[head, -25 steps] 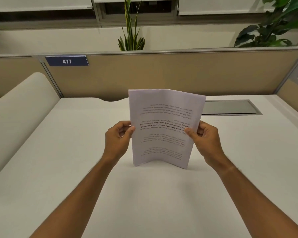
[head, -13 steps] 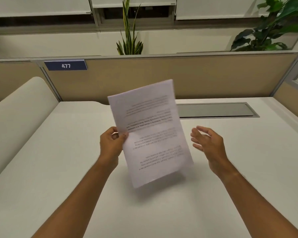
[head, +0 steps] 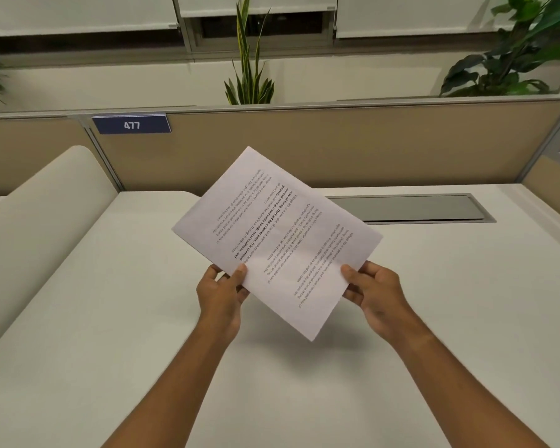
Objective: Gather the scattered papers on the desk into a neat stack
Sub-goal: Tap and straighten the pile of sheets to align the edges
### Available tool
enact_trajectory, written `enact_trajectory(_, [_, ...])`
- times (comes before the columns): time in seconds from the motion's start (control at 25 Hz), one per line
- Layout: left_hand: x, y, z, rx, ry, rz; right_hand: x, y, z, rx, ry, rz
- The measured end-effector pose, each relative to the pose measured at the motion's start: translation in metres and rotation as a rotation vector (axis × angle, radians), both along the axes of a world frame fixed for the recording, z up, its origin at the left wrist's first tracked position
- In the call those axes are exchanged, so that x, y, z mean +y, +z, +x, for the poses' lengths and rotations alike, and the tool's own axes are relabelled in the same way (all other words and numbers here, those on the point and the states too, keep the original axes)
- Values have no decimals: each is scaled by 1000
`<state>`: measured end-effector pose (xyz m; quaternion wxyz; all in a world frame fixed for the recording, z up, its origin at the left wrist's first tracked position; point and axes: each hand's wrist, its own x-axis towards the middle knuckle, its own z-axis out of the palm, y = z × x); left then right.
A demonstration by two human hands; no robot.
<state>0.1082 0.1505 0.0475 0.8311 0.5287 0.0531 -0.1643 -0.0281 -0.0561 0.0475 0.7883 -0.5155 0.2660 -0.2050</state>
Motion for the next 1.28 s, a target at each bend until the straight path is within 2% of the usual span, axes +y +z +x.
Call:
enact_trajectory(0.16, [35,10,28,-134,-61,35,-31,12,-13,47,29,-173])
enact_trajectory(0.32, [57,27,65,-322,-169,365,-51,18,-22,78,80,-359])
enact_trajectory(0.44, [47,20,62,-464,-239,491,-48,14,-20,69,2,-499])
enact_trajectory(0.6, [46,-3,58,-522,-196,558,-47,7,-21,38,-54,-560])
enact_trajectory(0.72, [49,-17,52,-514,-245,602,-48,-7,-24,100,-18,-574])
enact_trajectory(0.92, [42,-20,47,-467,-298,567,-47,-21,-24,155,7,-560])
enact_trajectory(1.04, [42,-16,52,-339,-239,578,-51,-18,-24,209,-149,-527])
enact_trajectory(1.16, [43,-21,48,-141,-128,532,-43,-25,-30,309,-271,-283])
enact_trajectory(1.28, [33,-25,27,-17,-26,367,-14,-29,-29,287,-118,25])
